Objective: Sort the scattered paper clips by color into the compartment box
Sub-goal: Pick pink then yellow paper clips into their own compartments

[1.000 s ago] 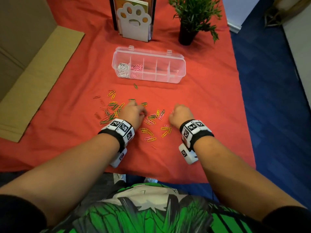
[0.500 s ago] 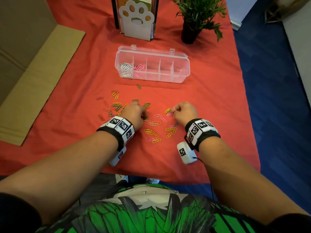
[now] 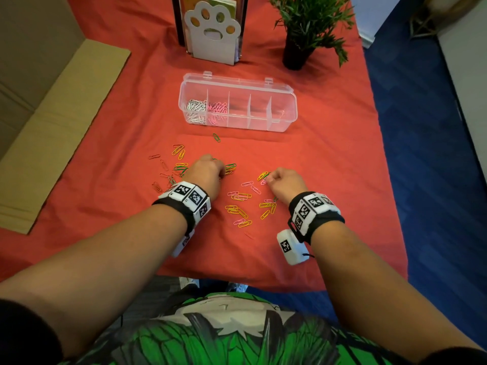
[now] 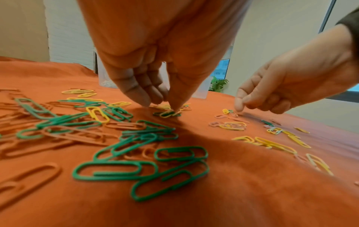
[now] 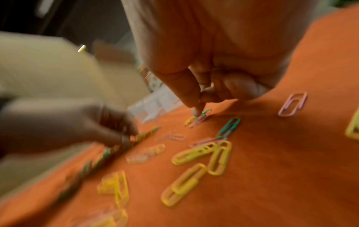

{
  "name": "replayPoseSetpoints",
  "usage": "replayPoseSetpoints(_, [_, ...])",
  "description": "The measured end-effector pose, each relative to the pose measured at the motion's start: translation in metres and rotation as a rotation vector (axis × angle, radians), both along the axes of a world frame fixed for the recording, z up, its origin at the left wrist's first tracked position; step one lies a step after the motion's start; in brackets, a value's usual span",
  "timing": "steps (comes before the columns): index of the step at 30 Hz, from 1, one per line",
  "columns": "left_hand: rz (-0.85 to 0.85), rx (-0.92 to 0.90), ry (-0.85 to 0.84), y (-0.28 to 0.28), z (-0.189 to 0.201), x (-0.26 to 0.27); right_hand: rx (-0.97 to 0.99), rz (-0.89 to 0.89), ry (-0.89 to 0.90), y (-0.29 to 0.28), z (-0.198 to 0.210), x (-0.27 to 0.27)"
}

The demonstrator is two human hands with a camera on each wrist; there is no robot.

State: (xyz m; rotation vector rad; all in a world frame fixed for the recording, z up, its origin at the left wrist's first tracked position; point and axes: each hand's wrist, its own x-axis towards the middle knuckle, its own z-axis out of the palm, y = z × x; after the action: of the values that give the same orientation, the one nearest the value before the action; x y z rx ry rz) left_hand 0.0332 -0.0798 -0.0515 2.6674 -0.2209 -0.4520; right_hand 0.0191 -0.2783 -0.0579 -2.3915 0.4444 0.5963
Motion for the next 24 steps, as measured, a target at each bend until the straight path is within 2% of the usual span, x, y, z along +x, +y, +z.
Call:
replayPoseSetpoints(3, [-0.099, -0.005, 0.028, -0.007, 0.001, -0.005, -0.097, 0.122, -0.110, 0.002, -0.003, -0.003])
replayPoseSetpoints(8, [-0.201, 0.090, 0.085, -0.016, -0.001, -0.013, -0.137, 0.136, -0.190, -0.001, 0.001, 0.000])
replayPoseSetpoints(12, [-0.254, 0.127, 0.103, -0.014, -0.003, -0.016, -0.189, 0.351, -0.156, 0.000, -0.004, -0.006])
replayPoseSetpoints(14, [-0.263, 0.139, 0.104, -0.014, -0.004, -0.016, -0.245, 0.401, -0.186, 0.002, -0.007, -0.011])
replayPoseSetpoints(19, [-0.281, 0.209, 0.120, -0.017, -0.005, -0.017, -0.394, 0.460, -0.218, 0.001, -0.011, -0.015])
replayPoseSetpoints(22, [-0.255, 0.177, 0.128, -0.016, -0.007, -0.018, -0.350, 0.424, -0.155, 0.001, -0.011, -0.012])
replayPoseSetpoints(24, [-0.191, 0.106, 0.110, -0.015, -0.004, -0.018, -0.249, 0.360, -0.100, 0.000, -0.007, -0.009])
